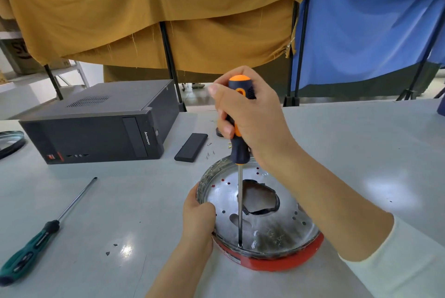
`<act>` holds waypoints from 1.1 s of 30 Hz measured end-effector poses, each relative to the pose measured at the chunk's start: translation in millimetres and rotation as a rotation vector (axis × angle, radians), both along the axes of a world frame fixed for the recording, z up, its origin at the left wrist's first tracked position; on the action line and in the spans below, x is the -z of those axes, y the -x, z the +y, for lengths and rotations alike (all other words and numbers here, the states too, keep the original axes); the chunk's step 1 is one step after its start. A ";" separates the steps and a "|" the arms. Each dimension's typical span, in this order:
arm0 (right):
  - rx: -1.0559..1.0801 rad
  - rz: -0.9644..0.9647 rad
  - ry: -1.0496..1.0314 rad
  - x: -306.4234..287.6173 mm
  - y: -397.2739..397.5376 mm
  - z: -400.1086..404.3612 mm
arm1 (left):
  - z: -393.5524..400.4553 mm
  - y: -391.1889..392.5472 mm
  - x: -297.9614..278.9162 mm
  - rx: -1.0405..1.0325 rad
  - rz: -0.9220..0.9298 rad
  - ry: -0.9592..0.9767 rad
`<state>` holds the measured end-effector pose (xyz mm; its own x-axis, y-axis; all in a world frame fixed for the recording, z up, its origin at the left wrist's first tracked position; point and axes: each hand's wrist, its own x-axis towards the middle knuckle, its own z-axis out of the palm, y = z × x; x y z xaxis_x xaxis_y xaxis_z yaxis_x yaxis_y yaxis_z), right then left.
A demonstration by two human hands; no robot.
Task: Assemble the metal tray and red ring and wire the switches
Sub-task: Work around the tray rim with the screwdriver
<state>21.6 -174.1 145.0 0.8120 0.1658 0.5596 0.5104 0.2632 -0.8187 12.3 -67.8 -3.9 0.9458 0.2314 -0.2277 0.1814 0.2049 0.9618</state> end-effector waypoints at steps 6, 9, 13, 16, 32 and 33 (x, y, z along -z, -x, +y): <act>-0.319 0.128 0.131 -11.7 -4.8 -11.1 | 0.1 1.5 -1.5 -0.006 0.010 -0.012; -0.571 0.196 0.191 -18.5 -9.2 -18.1 | 0.1 1.2 -1.1 -0.010 0.015 -0.018; -0.568 0.215 0.121 -15.1 -6.3 -9.8 | 0.2 1.3 -1.0 -0.009 0.002 -0.013; -0.220 0.097 0.068 -5.5 -1.1 2.4 | 0.2 2.0 -1.7 -0.007 -0.014 -0.001; -0.292 0.161 0.112 -7.1 -2.5 -2.0 | -0.9 3.5 -4.6 -0.005 -0.015 -0.006; -0.134 0.112 0.093 -3.2 -0.9 1.4 | -0.7 3.6 -4.4 -0.002 -0.018 -0.004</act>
<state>22.5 -172.7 148.2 0.8357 0.3231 0.4441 0.3803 0.2429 -0.8924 8.7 -68.5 0.5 0.9493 0.2340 -0.2099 0.1640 0.2011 0.9657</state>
